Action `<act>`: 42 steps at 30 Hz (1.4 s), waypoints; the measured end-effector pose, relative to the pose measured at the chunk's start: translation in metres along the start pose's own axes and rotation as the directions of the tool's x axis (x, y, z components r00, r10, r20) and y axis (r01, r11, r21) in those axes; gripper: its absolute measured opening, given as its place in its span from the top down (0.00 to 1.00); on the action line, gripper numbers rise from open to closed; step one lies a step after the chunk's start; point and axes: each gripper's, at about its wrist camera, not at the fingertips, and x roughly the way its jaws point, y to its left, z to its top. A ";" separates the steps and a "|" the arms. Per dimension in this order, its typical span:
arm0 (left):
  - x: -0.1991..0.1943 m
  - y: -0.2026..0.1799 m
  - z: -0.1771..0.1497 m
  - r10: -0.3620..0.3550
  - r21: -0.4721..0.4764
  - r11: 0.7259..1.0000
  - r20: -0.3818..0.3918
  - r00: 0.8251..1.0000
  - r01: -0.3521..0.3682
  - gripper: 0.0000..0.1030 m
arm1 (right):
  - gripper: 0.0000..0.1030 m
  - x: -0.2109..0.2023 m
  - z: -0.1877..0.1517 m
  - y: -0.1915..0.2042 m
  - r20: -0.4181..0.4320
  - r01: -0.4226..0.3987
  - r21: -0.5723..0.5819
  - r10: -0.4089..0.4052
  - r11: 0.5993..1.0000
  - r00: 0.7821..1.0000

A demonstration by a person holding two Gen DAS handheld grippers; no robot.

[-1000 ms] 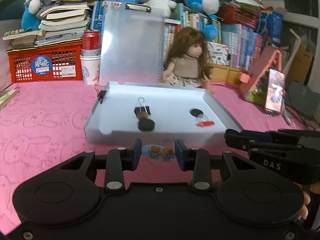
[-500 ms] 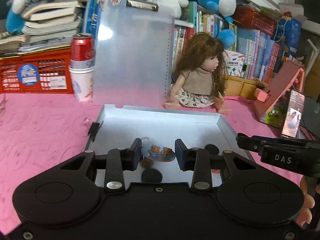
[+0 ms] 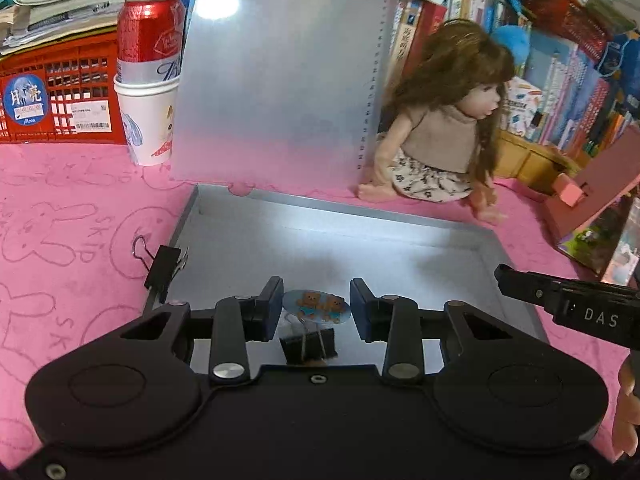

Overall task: Organize rigid objects
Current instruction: 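Open both tools to drop the two lids into the box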

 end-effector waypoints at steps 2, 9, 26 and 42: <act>0.006 0.002 0.001 0.005 -0.003 1.000 -0.009 1.000 -0.005 0.70 | 0.64 0.006 0.002 0.002 -0.013 -0.003 -0.006 0.003 1.000 1.000; 0.016 -0.001 0.001 0.010 0.011 1.000 -0.020 1.000 -0.009 0.70 | 0.64 0.025 0.001 0.012 -0.054 -0.005 -0.039 0.003 0.999 0.999; 0.033 -0.004 -0.006 0.034 0.007 0.999 -0.028 0.999 -0.034 0.70 | 0.64 0.043 -0.002 0.011 -0.079 0.005 -0.023 -0.007 1.000 0.997; 0.005 -0.008 -0.005 0.022 0.038 0.999 0.063 0.998 -0.024 0.36 | 0.36 0.031 -0.003 0.005 -0.054 -0.014 0.035 0.016 0.999 0.998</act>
